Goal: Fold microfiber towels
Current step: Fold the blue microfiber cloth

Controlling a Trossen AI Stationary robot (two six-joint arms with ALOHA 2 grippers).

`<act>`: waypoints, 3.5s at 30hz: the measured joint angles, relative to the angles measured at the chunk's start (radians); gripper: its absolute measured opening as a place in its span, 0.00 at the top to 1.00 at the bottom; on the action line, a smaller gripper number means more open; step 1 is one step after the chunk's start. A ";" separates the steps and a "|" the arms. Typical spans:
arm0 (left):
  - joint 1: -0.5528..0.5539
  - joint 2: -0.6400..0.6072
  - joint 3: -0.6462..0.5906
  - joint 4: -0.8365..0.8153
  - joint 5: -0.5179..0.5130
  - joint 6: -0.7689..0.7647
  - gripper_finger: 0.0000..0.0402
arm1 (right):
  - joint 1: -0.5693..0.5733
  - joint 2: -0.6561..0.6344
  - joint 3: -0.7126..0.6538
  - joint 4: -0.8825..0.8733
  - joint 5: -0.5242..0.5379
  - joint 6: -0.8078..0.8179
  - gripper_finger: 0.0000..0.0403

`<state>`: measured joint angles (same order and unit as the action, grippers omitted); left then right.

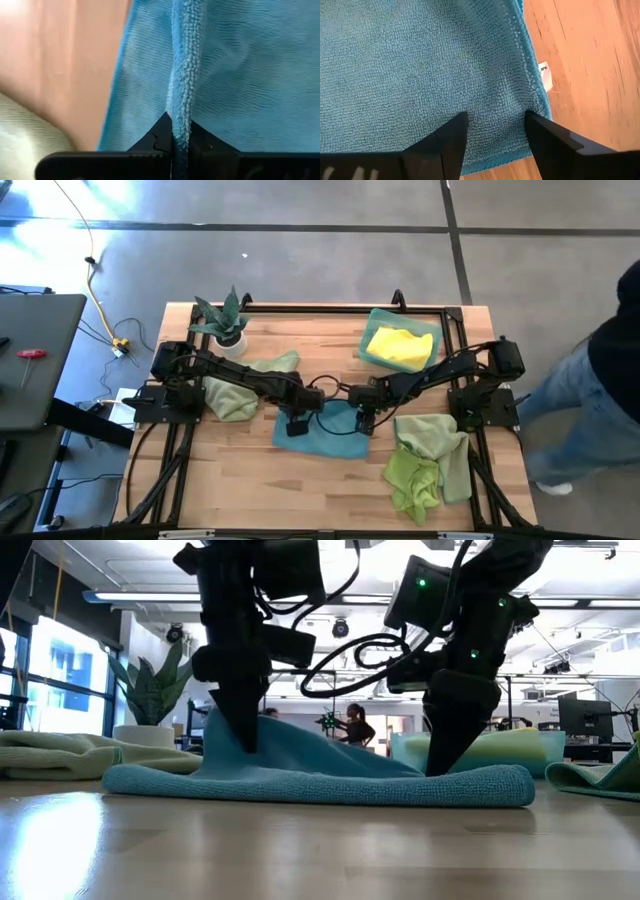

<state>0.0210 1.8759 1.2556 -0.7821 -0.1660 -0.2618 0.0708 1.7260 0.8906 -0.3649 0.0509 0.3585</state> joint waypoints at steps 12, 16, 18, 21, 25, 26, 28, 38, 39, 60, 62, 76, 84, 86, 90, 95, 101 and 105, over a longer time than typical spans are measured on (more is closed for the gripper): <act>0.033 0.000 0.000 -0.013 -0.025 -0.095 0.86 | 0.000 0.000 -0.001 0.023 -0.043 0.001 0.52; 0.060 0.000 0.000 -0.033 -0.023 -0.129 0.75 | 0.000 0.000 -0.001 0.023 -0.044 0.006 0.52; 0.070 0.000 0.000 -0.033 -0.018 -0.149 0.68 | 0.000 0.000 -0.001 0.022 -0.044 0.007 0.52; 0.075 0.000 0.000 -0.043 -0.073 -0.206 0.59 | 0.000 0.000 -0.001 0.022 -0.041 0.007 0.52; 0.085 0.000 0.000 -0.130 -0.126 -0.281 0.51 | -0.005 0.000 -0.001 0.015 -0.002 0.044 0.52; 0.086 0.000 0.000 -0.153 -0.134 -0.298 0.50 | -0.009 0.000 -0.001 0.010 0.010 0.052 0.52; 0.087 0.000 0.000 -0.210 -0.134 -0.332 0.49 | -0.019 0.000 -0.003 0.002 0.027 0.067 0.52; -0.008 0.000 0.000 -0.266 0.099 -0.389 0.52 | -0.035 -0.008 0.002 -0.077 0.051 0.138 0.52; -0.023 0.000 0.000 -0.267 0.112 -0.397 0.52 | -0.032 -0.013 0.006 -0.091 0.048 0.140 0.52; -0.160 -0.082 -0.008 -0.008 0.152 -0.122 0.62 | 0.201 -0.266 0.042 -0.261 -0.003 0.738 0.52; -0.152 -0.109 -0.037 0.072 0.195 -0.061 0.62 | 0.257 -0.255 0.042 -0.277 0.002 0.825 0.52; -0.089 -0.173 -0.355 0.614 0.236 -0.042 0.62 | 0.423 -0.209 -0.022 -0.082 0.158 1.243 0.52; -0.105 -0.174 -0.438 0.651 0.133 -0.117 0.62 | 0.423 -0.160 -0.143 0.171 0.165 1.359 0.52; -0.111 -0.174 -0.456 0.659 0.129 -0.173 0.62 | 0.428 -0.159 -0.157 0.168 0.166 1.370 0.52; -0.137 -0.174 -0.476 0.683 0.123 -0.282 0.62 | 0.430 -0.153 -0.156 0.179 0.135 1.371 0.52; -0.169 -0.173 -0.476 0.702 0.124 -0.332 0.62 | 0.430 -0.131 -0.156 0.237 0.132 1.374 0.52; -0.186 -0.173 -0.476 0.708 0.126 -0.336 0.62 | 0.437 -0.074 -0.155 0.270 0.148 1.477 0.52; -0.198 -0.173 -0.476 0.702 0.128 -0.338 0.62 | 0.453 -0.055 -0.150 0.296 0.203 1.555 0.52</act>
<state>-0.1773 1.7027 0.7792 -0.0799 -0.0381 -0.5999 0.5236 1.6714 0.7403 -0.0693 0.2536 1.9138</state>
